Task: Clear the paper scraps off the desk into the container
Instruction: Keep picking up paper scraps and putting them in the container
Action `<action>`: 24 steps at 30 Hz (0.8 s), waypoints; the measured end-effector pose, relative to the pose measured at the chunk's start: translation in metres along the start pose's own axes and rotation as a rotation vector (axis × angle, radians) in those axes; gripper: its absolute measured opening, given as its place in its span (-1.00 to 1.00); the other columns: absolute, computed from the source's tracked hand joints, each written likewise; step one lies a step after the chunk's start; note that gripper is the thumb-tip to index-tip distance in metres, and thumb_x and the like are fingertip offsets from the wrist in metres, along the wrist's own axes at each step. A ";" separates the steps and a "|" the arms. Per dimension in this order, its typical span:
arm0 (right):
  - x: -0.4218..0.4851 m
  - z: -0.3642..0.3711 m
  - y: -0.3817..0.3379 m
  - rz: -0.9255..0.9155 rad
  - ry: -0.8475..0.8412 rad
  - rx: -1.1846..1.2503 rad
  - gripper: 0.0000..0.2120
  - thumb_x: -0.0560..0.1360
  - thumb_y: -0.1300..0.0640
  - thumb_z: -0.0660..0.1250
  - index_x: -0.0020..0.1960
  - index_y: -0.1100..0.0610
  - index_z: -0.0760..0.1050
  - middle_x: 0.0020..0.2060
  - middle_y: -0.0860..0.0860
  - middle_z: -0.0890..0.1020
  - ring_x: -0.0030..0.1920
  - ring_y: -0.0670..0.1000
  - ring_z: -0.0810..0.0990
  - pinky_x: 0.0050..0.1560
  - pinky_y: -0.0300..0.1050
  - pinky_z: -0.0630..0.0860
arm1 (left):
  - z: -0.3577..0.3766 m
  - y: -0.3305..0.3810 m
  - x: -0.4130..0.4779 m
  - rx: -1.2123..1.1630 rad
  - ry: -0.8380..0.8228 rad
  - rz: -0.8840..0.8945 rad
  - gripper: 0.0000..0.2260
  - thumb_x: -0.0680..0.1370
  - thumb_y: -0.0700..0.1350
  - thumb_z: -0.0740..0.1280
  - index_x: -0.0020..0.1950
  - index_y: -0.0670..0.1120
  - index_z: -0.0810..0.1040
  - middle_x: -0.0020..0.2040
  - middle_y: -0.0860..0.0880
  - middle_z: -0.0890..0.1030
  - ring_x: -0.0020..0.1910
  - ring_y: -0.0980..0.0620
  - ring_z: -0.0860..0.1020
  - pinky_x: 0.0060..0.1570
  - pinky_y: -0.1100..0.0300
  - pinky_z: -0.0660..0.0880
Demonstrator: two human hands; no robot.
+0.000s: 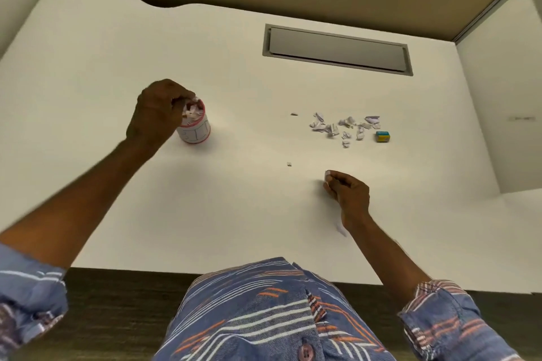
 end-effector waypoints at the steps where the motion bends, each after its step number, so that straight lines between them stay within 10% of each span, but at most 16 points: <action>1: 0.000 0.003 0.000 0.001 -0.002 -0.001 -0.83 0.48 0.35 0.47 0.06 0.25 0.69 -0.03 0.14 0.73 -0.06 0.04 0.70 0.05 -0.19 0.65 | 0.001 -0.003 0.001 0.019 -0.034 -0.002 -0.79 0.50 -0.28 0.30 0.01 -0.11 0.69 -0.03 -0.08 0.69 0.00 -0.07 0.62 0.03 0.08 0.54; 24: -0.059 0.321 -0.113 -0.443 -0.487 -0.439 -0.86 0.50 0.31 0.39 0.01 0.24 0.71 -0.11 0.12 0.75 -0.09 0.05 0.73 0.04 0.01 0.68 | 0.004 -0.027 0.001 -0.125 -0.105 -0.171 -0.71 0.50 -0.30 0.30 0.16 -0.10 0.66 0.08 -0.07 0.68 0.11 -0.04 0.61 0.12 0.15 0.53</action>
Point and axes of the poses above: each hand's wrist, its own x-axis towards the middle knuckle, its own z-axis out of the palm, y = z × x, the point moved 8 cm from there along x, towards the middle knuckle
